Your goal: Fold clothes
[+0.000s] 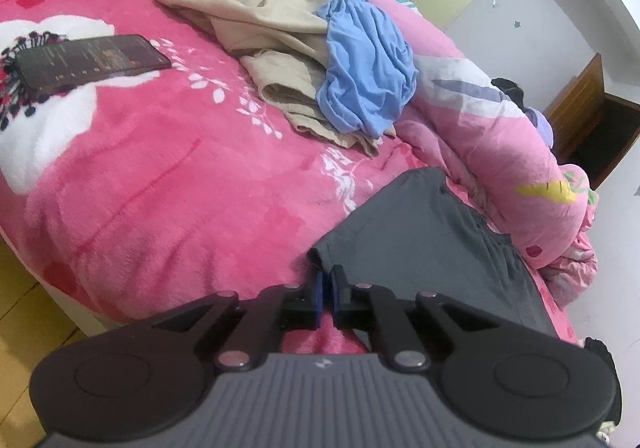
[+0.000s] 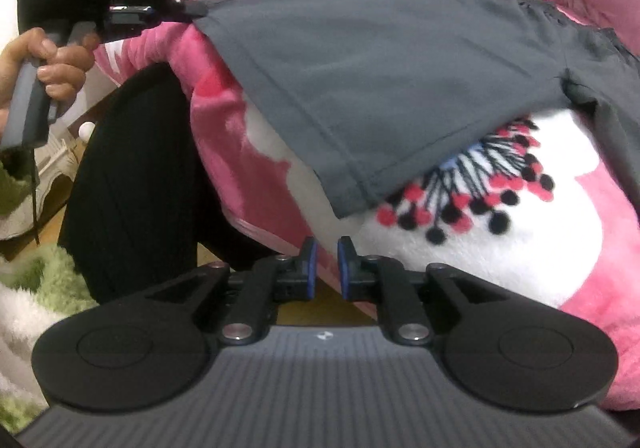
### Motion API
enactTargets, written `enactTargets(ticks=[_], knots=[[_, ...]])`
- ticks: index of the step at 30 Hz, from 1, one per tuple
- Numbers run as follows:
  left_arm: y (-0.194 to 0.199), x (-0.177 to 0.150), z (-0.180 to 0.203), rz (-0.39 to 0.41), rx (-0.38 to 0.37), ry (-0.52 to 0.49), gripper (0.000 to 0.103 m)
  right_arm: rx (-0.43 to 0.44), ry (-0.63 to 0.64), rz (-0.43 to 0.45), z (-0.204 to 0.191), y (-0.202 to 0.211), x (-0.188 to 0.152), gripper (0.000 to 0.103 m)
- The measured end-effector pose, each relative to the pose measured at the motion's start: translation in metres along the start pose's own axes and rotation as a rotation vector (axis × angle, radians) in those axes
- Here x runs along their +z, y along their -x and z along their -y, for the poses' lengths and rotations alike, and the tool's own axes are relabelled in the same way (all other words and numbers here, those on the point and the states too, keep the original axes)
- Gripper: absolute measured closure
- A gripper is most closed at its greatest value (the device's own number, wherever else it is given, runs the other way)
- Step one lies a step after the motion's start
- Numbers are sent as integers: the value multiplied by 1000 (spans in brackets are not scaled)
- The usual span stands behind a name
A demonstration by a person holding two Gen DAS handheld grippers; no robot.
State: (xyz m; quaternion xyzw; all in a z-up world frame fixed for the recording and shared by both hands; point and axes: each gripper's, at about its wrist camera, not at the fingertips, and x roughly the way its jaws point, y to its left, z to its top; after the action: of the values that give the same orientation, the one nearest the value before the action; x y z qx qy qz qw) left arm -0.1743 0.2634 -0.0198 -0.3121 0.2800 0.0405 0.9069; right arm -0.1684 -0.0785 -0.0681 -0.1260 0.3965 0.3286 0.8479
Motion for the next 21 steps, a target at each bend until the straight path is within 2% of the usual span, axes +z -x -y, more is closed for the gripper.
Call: enactTargets(ticks=[3, 5, 6, 9, 12, 14, 17, 19, 21], knots=[[9, 4, -3, 27, 37, -5, 84, 5, -37, 49, 15, 18, 4, 90], [19, 9, -4, 61, 64, -8, 73, 15, -71, 96, 29, 33, 11, 88], [23, 12, -4, 79, 78, -9, 73, 19, -95, 131, 37, 42, 17, 87], [34, 19, 5, 133, 41, -41, 72, 19, -140, 217, 57, 57, 36, 86], [34, 21, 28, 154, -42, -97, 66, -65, -112, 279, 58, 47, 57, 86], [22, 18, 45, 130, -79, -142, 63, -108, -86, 289, 53, 31, 64, 86], [-1, 12, 64, 83, -118, -189, 63, -132, -50, 259, 44, -1, 72, 86], [-21, 7, 70, 43, -105, -209, 63, -106, -8, 231, 32, -17, 72, 86], [-38, 3, 68, 13, -59, -214, 63, -59, 37, 220, 17, -24, 71, 86]])
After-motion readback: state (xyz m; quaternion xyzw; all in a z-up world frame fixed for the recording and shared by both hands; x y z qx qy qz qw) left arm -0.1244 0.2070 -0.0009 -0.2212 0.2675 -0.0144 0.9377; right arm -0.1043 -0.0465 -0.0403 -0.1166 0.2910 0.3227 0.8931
